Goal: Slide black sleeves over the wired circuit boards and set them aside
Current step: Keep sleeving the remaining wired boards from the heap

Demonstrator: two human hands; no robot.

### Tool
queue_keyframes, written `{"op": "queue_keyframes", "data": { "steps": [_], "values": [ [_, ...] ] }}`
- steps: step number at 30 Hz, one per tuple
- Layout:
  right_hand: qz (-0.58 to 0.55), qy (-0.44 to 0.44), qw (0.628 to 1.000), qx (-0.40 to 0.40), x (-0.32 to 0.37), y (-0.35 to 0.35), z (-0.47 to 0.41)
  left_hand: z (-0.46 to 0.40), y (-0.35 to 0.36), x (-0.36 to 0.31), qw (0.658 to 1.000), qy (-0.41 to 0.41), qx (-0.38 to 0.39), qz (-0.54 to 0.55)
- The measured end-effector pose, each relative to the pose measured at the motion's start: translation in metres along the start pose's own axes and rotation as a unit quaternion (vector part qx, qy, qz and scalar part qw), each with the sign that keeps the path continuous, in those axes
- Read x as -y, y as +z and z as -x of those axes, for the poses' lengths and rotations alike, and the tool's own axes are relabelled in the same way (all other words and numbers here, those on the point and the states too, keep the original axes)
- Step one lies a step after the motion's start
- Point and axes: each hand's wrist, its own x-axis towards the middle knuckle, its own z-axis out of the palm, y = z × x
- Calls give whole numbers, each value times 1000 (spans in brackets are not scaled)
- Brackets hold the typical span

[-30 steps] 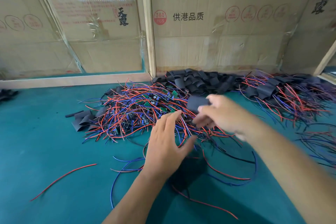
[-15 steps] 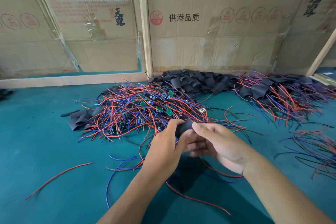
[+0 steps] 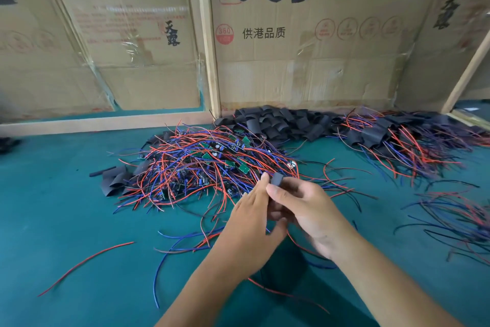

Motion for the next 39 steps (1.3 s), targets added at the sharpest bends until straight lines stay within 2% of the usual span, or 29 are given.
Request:
{"op": "queue_keyframes", "data": {
  "steps": [2,3,5,7,8,11,14,20,23,25,27,29,31,33,36,39],
  "values": [
    [-54,27,998,-5,5,-3,-2,-3,-20,7,990,23,81,110],
    [-74,33,997,-13,7,-7,-4,-7,-33,13,986,30,78,142],
    [-107,33,993,-27,9,-13,-8,-26,-57,28,991,-11,-26,130],
    [-106,23,993,-37,9,-16,-10,-53,-76,41,992,-56,-113,9],
    [-100,18,994,-40,9,-16,-10,-65,-84,45,989,-58,-121,-61],
    [-102,20,994,-40,4,-15,-11,-92,-102,63,968,-18,-44,-247],
    [-88,26,995,-33,3,-12,-10,-104,-110,73,910,-7,18,-415],
    [-36,10,999,-34,3,-11,-8,-106,-114,67,809,122,33,-574],
    [-21,-1,998,-53,4,-14,-9,-99,-125,59,817,148,24,-556],
    [4,-12,998,-61,3,-17,-10,-93,-132,48,859,132,22,-495],
    [8,-18,998,-65,3,-18,-10,-87,-141,32,921,75,16,-381],
    [6,-21,998,-65,3,-19,-11,-78,-150,16,976,10,10,-216],
    [8,-24,998,-63,3,-21,-11,-66,-155,2,999,-43,17,-20],
    [14,-28,998,-63,2,-23,-12,-51,-153,-9,977,-81,23,197],
    [14,-32,997,-68,0,-25,-13,-32,-139,-13,871,-133,6,473],
    [6,-34,998,-58,0,-24,-13,-22,-111,-8,776,-160,-2,610]
  ]
}}
